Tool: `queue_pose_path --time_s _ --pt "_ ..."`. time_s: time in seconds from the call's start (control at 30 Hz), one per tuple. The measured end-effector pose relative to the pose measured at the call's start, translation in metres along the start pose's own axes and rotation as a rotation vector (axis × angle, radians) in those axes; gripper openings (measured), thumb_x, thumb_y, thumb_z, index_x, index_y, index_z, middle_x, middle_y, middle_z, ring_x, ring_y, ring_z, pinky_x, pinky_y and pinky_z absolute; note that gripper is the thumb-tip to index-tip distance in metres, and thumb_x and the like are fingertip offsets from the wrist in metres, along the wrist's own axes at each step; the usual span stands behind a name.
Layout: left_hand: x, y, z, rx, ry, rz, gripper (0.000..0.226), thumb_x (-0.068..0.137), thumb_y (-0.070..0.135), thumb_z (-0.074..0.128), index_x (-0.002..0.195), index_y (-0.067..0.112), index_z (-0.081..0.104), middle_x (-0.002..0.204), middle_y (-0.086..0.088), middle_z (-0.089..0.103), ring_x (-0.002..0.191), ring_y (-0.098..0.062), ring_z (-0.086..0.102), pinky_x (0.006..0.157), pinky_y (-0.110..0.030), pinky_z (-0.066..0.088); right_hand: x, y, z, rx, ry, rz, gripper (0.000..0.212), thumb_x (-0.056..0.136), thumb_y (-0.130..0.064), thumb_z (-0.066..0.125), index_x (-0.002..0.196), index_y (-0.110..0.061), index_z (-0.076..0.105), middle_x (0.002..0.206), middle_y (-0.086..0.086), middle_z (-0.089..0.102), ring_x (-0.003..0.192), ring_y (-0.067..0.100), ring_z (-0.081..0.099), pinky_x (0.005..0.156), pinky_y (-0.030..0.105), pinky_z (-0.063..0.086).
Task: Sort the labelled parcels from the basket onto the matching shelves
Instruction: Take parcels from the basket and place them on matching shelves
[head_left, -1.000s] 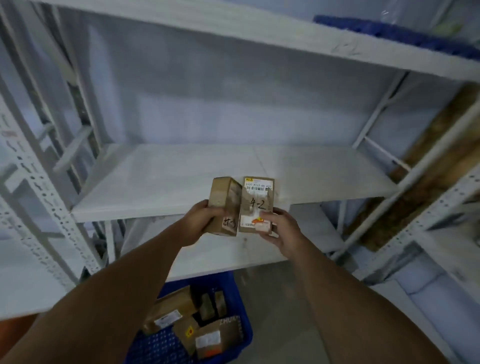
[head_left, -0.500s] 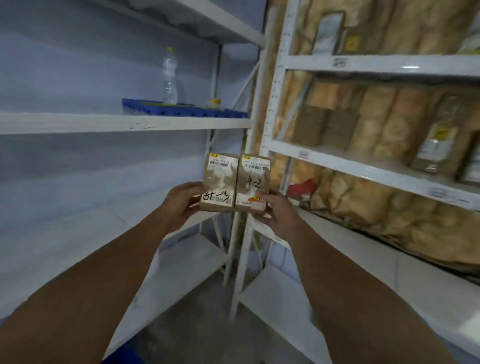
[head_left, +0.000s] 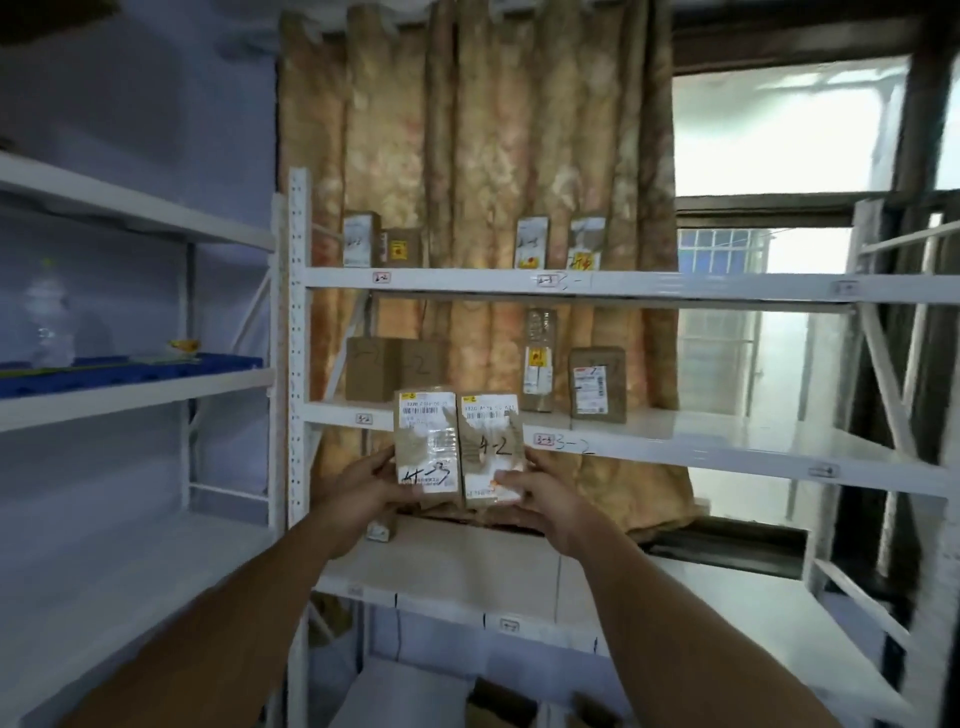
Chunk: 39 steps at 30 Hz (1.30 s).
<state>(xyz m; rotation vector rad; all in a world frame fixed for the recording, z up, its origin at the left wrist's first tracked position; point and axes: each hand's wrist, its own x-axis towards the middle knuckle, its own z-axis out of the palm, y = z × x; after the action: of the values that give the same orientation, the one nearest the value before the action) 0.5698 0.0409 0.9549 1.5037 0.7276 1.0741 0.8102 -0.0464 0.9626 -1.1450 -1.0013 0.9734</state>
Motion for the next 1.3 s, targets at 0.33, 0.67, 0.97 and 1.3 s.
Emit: queue_pose_path --time_s 0.33,0.67,0.97,1.3 --pt "-0.004 0.014 0.074 0.129 -0.069 0.048 0.079 0.069 -0.011 0.085 0.135 0.019 0.054 0.121 -0.009 0.069 0.099 -0.018 0.07 0.062 -0.021 0.058 -0.052 -0.009 -0.065 -0.142 0.215 -0.1 0.053 0.078 0.003 0.085 0.122 -0.016 0.061 0.114 0.01 0.072 0.102 0.032 0.074 0.089 0.049 0.062" --pt "-0.01 0.007 0.029 0.216 -0.02 0.045 0.089 0.066 -0.01 0.087 0.143 0.012 0.047 0.117 -0.008 0.067 0.099 -0.02 0.065 0.078 -0.032 0.055 -0.068 -0.007 -0.089 -0.126 0.421 -0.111 0.059 0.076 0.0 0.087 0.122 -0.018 0.055 0.119 0.011 0.069 0.101 0.034 0.073 0.083 0.045 0.064" --pt "-0.007 0.006 0.012 0.195 0.005 0.084 0.083 0.073 -0.019 0.078 0.143 0.013 0.045 0.104 -0.004 0.067 0.086 -0.008 0.063 0.064 -0.021 0.05 -0.076 -0.016 -0.1 -0.121 0.457 -0.151 0.059 0.078 0.004 0.084 0.127 -0.014 0.056 0.123 0.015 0.066 0.104 0.036 0.072 0.079 0.044 0.064" --pt "-0.002 -0.003 0.001 0.225 -0.006 0.075 0.094 0.067 0.0 0.091 0.147 0.019 0.046 0.118 -0.009 0.068 0.107 -0.024 0.065 0.084 -0.035 0.054 -0.069 -0.001 -0.086 -0.141 0.445 -0.133 0.056 0.08 0.001 0.084 0.128 -0.014 0.058 0.116 0.011 0.073 0.099 0.032 0.075 0.088 0.048 0.063"
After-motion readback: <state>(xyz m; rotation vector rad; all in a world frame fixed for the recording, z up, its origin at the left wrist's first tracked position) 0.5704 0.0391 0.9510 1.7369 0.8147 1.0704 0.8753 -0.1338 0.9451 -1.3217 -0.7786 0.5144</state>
